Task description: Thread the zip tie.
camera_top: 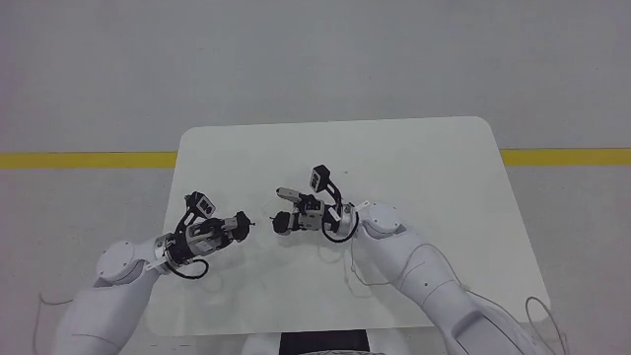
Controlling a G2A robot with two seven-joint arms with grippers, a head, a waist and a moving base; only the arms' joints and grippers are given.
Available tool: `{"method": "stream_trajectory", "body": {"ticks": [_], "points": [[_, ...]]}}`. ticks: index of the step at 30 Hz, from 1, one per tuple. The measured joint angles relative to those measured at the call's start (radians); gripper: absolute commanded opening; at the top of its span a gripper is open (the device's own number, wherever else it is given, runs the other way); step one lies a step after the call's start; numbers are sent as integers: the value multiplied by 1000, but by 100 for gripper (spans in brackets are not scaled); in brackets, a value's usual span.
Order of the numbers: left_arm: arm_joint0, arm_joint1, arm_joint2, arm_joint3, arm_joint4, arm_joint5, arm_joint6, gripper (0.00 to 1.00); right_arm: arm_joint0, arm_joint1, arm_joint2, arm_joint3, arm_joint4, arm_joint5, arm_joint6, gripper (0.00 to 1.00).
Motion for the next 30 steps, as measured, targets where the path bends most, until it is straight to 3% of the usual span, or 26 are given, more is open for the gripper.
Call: {"method": "stream_trajectory", "body": {"ticks": [10,12,15,16,18,24,30], "points": [[-2,-2,4,-1,-11,-2,9,0,0,0,-1,0,0,1,2,100],[-3,-6,10,8,-47,-29,3,0,0,0,-1,0,0,1,2,100],[-14,-9,7,52,-53,-128,-38,0,0,0,-1,0,0,1,2,100],[-22,-12,3,69,-56,-145,-60,0,0,0,-1,0,0,1,2,100],[-35,-17,-13,91,-40,-140,-87,0,0,0,-1,0,0,1,2,100],[-46,-57,-92,112,37,-136,-158,0,0,0,-1,0,0,1,2,100],[-34,-115,-176,76,147,-136,-158,0,0,0,-1,0,0,1,2,100]]}}
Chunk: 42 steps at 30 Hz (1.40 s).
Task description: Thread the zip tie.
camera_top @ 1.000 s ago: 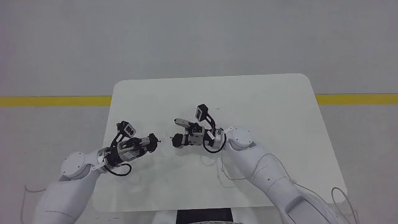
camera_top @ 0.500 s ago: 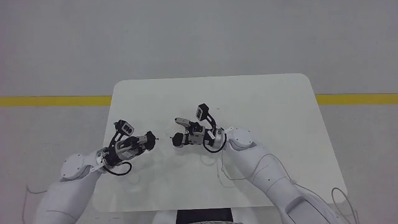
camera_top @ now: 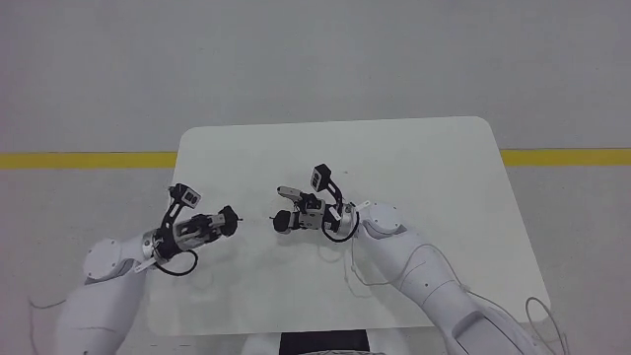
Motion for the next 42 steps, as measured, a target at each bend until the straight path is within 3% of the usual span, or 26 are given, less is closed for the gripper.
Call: {"method": "stream_trajectory", "body": {"ticks": [3,12,15,19,24,29,33,36,39,42], "points": [[8,-20,-14,-8,20,0,0,0,0,0,0,0,0,0,0,100],[7,-20,-14,-9,21,0,1,0,0,0,0,0,0,0,0,100],[6,-22,-12,-29,48,0,29,0,0,0,0,0,0,0,0,100],[-9,-27,-78,-37,45,0,16,0,0,0,0,0,0,0,0,100],[-12,-49,-160,-59,112,0,0,0,0,0,0,0,0,0,0,100],[-10,-82,-217,-108,267,0,57,0,0,0,0,0,0,0,0,100],[-8,-112,-226,-83,241,0,38,0,2,2,-3,-12,-14,-5,-14,100],[-14,-120,-234,-65,224,0,9,0,7,17,-18,-92,-176,4,-129,100],[-14,-119,-234,-66,225,0,11,0,-5,41,-20,-213,-415,73,-230,100],[-13,-119,-234,-67,225,0,11,0,-27,65,-8,-342,-606,169,-267,100]]}}
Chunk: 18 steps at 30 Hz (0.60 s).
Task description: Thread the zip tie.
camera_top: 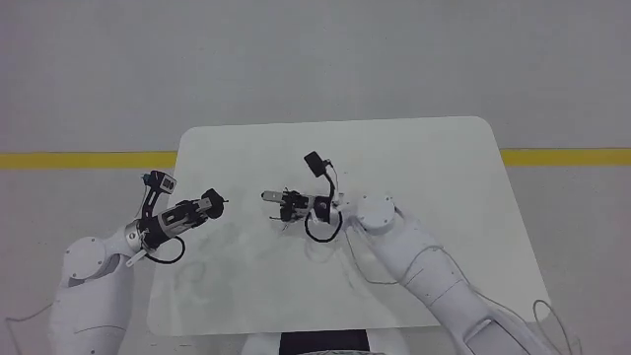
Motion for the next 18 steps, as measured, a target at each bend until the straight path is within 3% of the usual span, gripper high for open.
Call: {"method": "stream_trajectory", "body": {"ticks": [4,8,18], "points": [[0,0,0,0,0,0,0,0,-17,28,6,-153,-221,114,20,100],[0,0,0,0,0,0,0,0,-7,39,-36,-219,-408,157,97,100],[0,0,0,0,0,0,0,0,-7,39,-41,-217,-402,150,96,100]]}}
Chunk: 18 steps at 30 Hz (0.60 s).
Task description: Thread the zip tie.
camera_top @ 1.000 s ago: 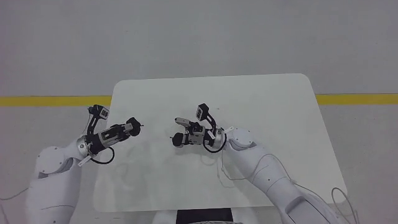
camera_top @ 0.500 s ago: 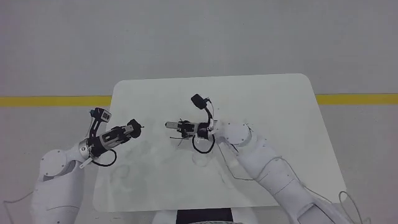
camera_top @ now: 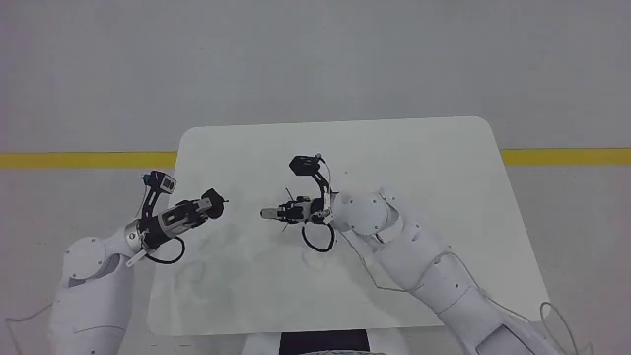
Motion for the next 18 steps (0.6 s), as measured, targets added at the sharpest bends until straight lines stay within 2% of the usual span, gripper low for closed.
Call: {"method": "stream_trajectory", "body": {"ticks": [2,4,8,12,15,18], "points": [[0,0,0,0,0,0,0,0,21,2,-22,1,-47,-26,40,100],[0,0,0,0,0,0,0,0,71,-1,-61,9,-107,-50,124,100],[0,0,0,0,0,0,0,0,189,-24,-152,47,-198,-34,248,100],[0,0,0,0,0,0,0,0,298,-63,-233,112,-204,-24,316,100],[0,0,0,0,0,0,0,0,380,-103,-309,200,-165,-61,412,100],[0,0,0,0,0,0,0,0,403,-117,-345,246,-149,-87,475,100]]}}
